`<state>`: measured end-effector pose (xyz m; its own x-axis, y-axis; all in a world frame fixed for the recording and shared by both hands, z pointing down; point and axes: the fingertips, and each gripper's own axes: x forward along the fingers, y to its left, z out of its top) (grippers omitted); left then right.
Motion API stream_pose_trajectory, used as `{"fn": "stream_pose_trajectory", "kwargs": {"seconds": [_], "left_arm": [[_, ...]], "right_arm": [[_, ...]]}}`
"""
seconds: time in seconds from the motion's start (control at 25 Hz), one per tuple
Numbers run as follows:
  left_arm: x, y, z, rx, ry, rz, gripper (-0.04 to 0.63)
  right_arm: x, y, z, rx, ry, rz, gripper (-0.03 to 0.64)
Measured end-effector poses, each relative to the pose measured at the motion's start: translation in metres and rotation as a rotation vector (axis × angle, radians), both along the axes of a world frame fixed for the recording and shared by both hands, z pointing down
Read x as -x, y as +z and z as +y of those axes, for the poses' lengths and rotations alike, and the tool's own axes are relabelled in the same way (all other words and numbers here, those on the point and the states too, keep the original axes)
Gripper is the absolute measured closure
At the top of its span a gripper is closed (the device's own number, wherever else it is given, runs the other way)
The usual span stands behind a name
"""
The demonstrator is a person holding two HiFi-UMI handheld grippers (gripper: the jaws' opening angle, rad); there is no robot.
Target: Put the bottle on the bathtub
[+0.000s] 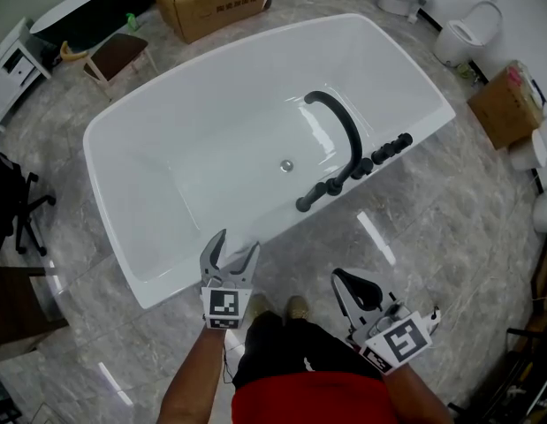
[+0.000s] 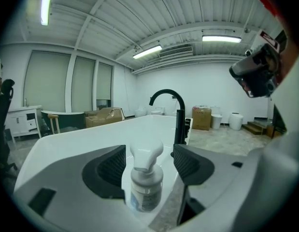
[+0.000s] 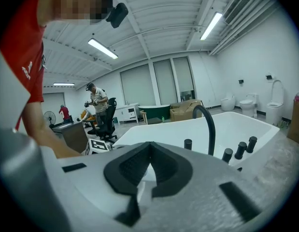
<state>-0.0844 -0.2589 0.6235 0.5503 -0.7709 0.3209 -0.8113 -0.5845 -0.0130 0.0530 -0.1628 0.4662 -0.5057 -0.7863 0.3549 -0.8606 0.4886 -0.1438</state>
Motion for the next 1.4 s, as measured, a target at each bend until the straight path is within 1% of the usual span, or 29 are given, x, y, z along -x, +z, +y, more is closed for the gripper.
{"fn": "stream_pose_trajectory", "kwargs": {"seconds": [0.24, 0.48, 0.56, 0.68, 0.76, 0.84, 1.0, 1.08, 1.24, 1.4], "left_arm": [[0.008, -0.053, 0.009, -0.037, -0.032, 0.047, 0.308], [0.004, -0.129, 0.035, -0.101, -0.051, 0.119, 0.31], [-0.001, -0.157, 0.046, -0.117, -0.043, 0.149, 0.311], [-0.017, -0.194, 0.062, -0.132, -0.008, 0.207, 0.311], [-0.028, -0.215, 0.069, -0.152, 0.013, 0.232, 0.316], [-0.037, -0.231, 0.078, -0.171, 0.033, 0.241, 0.359], [-0.049, -0.255, 0.103, -0.184, 0.071, 0.244, 0.519], [-0.052, -0.266, 0.11, -0.207, 0.077, 0.236, 0.56], [-0.056, -0.274, 0.117, -0.225, 0.064, 0.212, 0.581], [-0.055, -0.283, 0.119, -0.246, 0.053, 0.201, 0.584]], "right_arm": [[0.001, -0.001, 0.0, -0.007, -0.008, -0.024, 0.612], [0.005, -0.016, -0.004, -0.051, -0.031, -0.068, 0.612], [0.008, -0.023, -0.003, -0.067, -0.047, -0.082, 0.612], [0.009, -0.035, 0.001, -0.091, -0.058, -0.116, 0.612], [0.008, -0.044, 0.003, -0.109, -0.056, -0.147, 0.612], [0.008, -0.054, 0.005, -0.13, -0.057, -0.173, 0.612], [0.013, -0.073, 0.013, -0.177, -0.081, -0.199, 0.612], [0.016, -0.082, 0.018, -0.201, -0.093, -0.21, 0.612], [0.02, -0.096, 0.029, -0.242, -0.116, -0.222, 0.612], [0.024, -0.106, 0.034, -0.264, -0.132, -0.222, 0.612]]}}
